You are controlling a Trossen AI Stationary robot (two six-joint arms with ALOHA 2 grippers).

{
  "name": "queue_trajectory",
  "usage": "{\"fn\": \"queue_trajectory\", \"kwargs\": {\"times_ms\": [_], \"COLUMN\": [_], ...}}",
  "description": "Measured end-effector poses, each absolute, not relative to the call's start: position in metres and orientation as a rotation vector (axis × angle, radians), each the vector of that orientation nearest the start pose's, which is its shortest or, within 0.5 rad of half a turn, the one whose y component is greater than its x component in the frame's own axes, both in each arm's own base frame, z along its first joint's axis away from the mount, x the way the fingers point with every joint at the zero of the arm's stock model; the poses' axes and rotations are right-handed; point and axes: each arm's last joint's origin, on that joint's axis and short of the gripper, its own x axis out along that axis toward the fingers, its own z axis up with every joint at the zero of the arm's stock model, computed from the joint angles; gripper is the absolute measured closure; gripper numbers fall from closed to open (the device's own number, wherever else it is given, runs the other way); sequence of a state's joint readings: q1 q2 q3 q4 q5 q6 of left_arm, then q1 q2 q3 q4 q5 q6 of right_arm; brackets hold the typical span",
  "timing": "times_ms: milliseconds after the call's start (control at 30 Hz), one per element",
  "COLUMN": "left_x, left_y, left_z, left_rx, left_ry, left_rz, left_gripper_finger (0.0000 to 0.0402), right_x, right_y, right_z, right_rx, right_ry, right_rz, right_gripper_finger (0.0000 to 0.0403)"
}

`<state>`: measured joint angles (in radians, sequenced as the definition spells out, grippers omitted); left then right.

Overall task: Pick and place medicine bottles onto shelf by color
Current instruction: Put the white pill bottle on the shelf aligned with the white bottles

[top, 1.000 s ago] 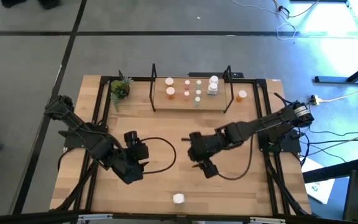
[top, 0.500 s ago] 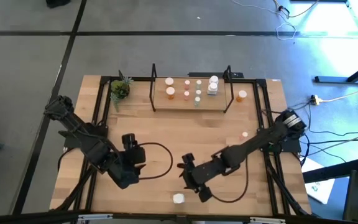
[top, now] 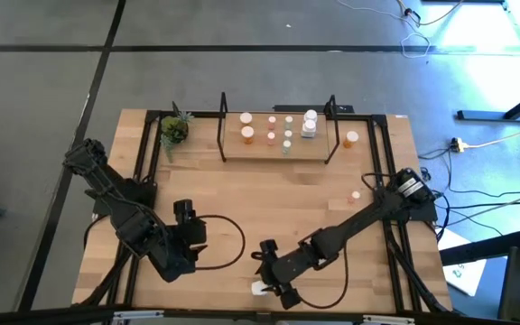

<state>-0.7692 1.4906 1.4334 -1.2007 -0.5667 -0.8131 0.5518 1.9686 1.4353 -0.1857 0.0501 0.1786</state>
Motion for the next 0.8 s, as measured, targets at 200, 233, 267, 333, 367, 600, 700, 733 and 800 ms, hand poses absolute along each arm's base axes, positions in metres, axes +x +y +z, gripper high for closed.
{"fn": "queue_trajectory", "kwargs": {"times_ms": [200, 233, 267, 333, 367, 600, 700, 733, 800], "left_x": [0.209, 0.209, 0.209, 0.209, 0.209, 0.209, 0.209, 0.209, 0.209], "left_y": [-0.18, -0.18, -0.18, -0.18, -0.18, -0.18, -0.18, -0.18, -0.18], "left_z": [0.325, 0.325, 0.325, 0.325, 0.325, 0.325, 0.325, 0.325, 0.325], "left_rx": [0.021, 0.02, 0.021, 0.02, 0.02, 0.02, 0.02, 0.02, 0.02], "left_ry": [0.948, 0.949, 0.949, 0.949, 0.949, 0.949, 0.95, 0.95, 0.95], "left_rz": [0.231, 0.231, 0.231, 0.231, 0.231, 0.231, 0.231, 0.23, 0.23], "left_gripper_finger": [0.0117, 0.0117, 0.0117, 0.0117, 0.0117, 0.0117, 0.0117, 0.0117, 0.0117], "right_x": [0.374, 0.374, 0.374, 0.375, 0.375, 0.376, 0.377, 0.376, 0.376], "right_y": [0.232, 0.232, 0.233, 0.233, 0.234, 0.234, 0.236, 0.236, 0.237], "right_z": [0.201, 0.199, 0.197, 0.192, 0.19, 0.189, 0.19, 0.19, 0.19], "right_rx": [-0.06, -0.06, -0.062, -0.069, -0.071, -0.056, -0.012, -0.008, -0.006], "right_ry": [0.744, 0.748, 0.752, 0.762, 0.767, 0.767, 0.763, 0.768, 0.771], "right_rz": [0.421, 0.42, 0.42, 0.42, 0.42, 0.418, 0.461, 0.474, 0.484], "right_gripper_finger": [0.0175, 0.0175, 0.0175, 0.0175, 0.0175, 0.0175, 0.0175, 0.0175, 0.0175]}}
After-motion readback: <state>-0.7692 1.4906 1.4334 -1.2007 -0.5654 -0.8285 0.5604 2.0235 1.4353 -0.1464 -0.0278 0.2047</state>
